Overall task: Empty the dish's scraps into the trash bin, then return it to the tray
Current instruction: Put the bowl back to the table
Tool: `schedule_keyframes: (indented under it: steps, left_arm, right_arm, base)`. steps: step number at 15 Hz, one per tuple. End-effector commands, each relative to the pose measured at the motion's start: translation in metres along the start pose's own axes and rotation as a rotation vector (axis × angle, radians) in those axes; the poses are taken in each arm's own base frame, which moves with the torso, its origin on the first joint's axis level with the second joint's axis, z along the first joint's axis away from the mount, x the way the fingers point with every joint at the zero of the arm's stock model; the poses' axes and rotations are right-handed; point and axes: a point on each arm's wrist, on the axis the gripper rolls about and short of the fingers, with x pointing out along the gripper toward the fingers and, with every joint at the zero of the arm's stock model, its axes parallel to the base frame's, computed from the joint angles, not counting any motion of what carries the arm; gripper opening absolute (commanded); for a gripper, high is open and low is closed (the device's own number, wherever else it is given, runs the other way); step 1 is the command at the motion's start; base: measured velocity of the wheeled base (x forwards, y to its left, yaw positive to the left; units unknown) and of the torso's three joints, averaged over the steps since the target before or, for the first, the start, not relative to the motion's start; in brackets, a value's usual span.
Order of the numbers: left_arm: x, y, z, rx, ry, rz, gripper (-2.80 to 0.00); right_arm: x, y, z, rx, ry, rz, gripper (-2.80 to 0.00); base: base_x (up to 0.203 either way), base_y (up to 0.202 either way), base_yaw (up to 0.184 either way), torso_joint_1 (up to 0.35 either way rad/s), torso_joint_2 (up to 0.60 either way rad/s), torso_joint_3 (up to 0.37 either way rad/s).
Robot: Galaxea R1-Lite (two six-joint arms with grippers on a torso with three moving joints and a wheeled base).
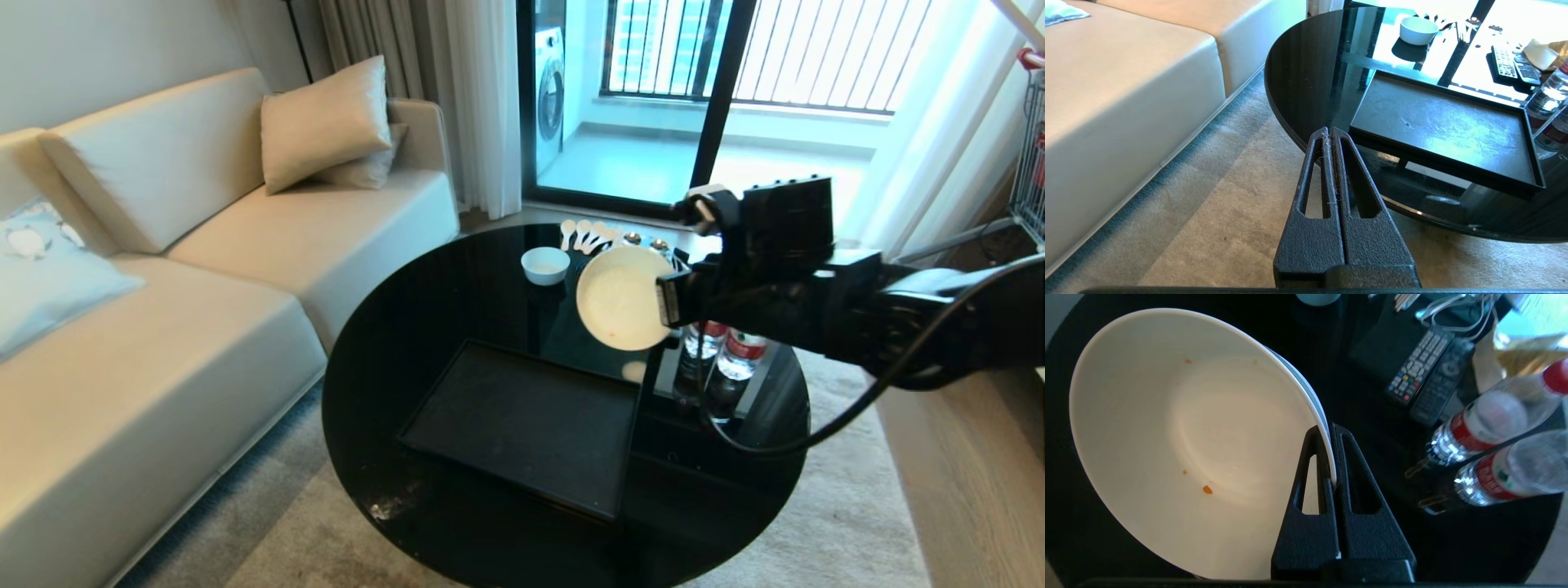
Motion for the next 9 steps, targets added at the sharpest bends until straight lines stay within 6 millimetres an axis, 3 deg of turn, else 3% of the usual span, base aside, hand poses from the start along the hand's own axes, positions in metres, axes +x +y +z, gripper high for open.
schedule_keyframes:
  steps: [1,6,9]
  left_arm:
    - [0.000,0.000,0.000,-0.001,0.000,0.000,-2.80]
    - [0.000,0.000,0.000,-0.001,0.000,0.000,-2.80]
    - [0.000,0.000,0.000,-0.001,0.000,0.000,-2.80]
  right_arm:
    - [0.033,0.029,-0.025,0.155,0.159,-0.038,-2.80]
    - [0.041,0.046,-0.053,0.310,0.343,-0.080,-2.80]
    - [0.057,0.061,-0.076,0.353,0.437,-0.100,-2.80]
  base:
    - [0.000,0.000,0.000,0.000,0.00,0.000]
    - [0.000,0.000,0.000,0.000,0.00,0.000]
    - [0.000,0.000,0.000,0.000,0.00,0.000]
